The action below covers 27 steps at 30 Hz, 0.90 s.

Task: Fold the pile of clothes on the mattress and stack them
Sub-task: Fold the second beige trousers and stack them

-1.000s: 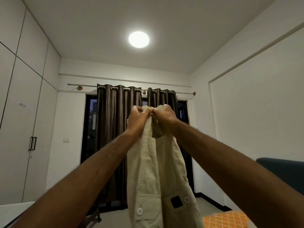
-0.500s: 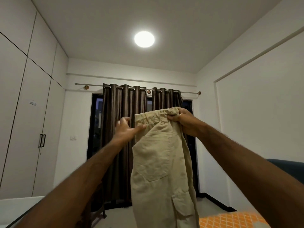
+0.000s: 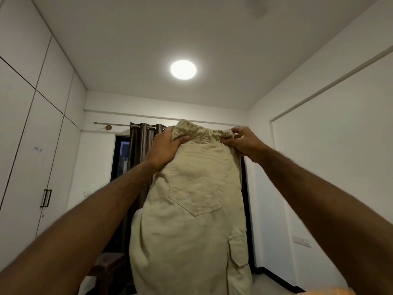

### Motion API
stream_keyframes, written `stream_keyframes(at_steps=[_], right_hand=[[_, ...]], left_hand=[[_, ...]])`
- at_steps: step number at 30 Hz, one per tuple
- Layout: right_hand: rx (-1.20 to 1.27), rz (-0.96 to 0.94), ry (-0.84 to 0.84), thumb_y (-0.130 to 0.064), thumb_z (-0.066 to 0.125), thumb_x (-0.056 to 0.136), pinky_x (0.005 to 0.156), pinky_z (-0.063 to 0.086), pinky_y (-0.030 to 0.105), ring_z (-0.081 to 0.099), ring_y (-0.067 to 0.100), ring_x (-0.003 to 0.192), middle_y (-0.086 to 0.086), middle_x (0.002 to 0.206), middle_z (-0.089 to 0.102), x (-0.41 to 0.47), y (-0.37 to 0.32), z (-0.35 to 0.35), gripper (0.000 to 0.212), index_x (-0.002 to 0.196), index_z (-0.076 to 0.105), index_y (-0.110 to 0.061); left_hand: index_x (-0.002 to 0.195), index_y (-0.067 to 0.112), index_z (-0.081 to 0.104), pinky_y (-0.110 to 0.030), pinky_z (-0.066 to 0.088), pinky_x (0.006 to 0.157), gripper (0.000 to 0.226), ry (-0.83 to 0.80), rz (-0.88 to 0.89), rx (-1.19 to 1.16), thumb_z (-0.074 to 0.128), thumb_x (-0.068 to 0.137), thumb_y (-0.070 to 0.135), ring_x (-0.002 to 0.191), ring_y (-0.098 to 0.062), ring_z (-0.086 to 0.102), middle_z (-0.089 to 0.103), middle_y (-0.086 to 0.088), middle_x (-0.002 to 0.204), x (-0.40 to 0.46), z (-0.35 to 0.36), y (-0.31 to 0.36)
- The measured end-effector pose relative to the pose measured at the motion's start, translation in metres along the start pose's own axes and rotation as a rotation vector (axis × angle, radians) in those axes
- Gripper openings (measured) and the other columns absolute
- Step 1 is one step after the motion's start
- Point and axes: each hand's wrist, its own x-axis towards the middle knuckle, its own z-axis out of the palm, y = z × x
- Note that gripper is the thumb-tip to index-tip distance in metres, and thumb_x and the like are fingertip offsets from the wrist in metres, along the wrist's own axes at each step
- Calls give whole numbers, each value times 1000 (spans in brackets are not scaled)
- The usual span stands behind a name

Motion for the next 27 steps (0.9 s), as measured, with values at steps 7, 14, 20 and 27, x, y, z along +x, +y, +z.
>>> stream_keyframes(at_steps=[7,14,20,27], right_hand=[[162,-7,-2,-10,64,96,100,51,52,67,35,103,20,108,70,-21,-17,3,16,110,66,-1],[593,-85,-123,-16,67,80,77,55,35,64,28,88,15,102,62,-18,-83,-22,37,113,58,-2],[599,-37,-127,-19,68,81,66,55,28,67,22,76,10,92,65,-13,-68,-11,25,101,62,-5],[29,211,-312,-17,74,90,72,58,30,71,19,97,7,114,68,-46,60,-2,34,121,61,-13]], left_hand=[[106,17,76,-32,51,79,39,-102,-89,-75,62,93,51,94,-18,69,75,-1,96,-10,-27,19],[123,8,67,-40,53,99,87,-400,-222,-435,65,68,76,111,-26,69,73,-10,118,17,-86,59],[120,10,67,-31,57,86,65,-455,-299,-507,56,81,61,104,-18,71,74,-5,115,16,-76,47],[122,14,65,-33,62,78,33,-617,-430,-422,59,97,35,100,-21,72,73,-8,118,-57,3,-48]])
